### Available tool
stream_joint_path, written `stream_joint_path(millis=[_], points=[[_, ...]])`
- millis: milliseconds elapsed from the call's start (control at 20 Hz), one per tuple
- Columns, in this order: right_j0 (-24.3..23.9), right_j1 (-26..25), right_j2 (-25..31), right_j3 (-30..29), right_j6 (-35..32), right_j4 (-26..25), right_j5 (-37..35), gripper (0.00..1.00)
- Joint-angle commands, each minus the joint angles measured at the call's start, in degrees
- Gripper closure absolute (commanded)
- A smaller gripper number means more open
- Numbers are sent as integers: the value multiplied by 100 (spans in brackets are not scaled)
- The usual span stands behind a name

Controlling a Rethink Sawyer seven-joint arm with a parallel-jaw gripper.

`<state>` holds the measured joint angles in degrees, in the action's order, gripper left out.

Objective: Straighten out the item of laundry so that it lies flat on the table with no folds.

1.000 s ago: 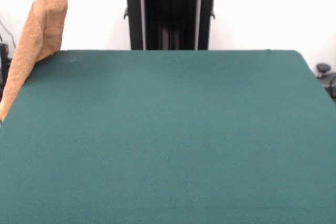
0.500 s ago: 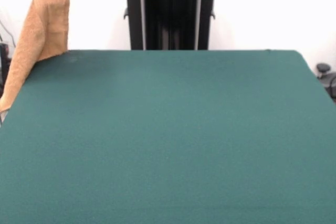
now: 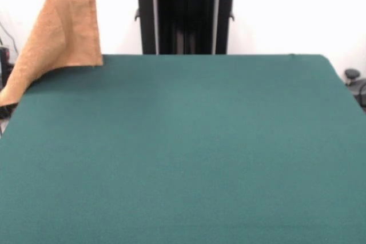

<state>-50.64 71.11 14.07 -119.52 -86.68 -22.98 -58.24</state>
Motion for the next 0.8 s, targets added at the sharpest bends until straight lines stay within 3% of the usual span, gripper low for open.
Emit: stream_joint_path(millis=[50, 400, 800], points=[[755, 256, -27, 81, -854, 379, -1304, 100], [1136, 301, -217, 84, -1268, 580, -1315, 100], [1236, -401, -561, -576, -1591, 720, 381, 100]])
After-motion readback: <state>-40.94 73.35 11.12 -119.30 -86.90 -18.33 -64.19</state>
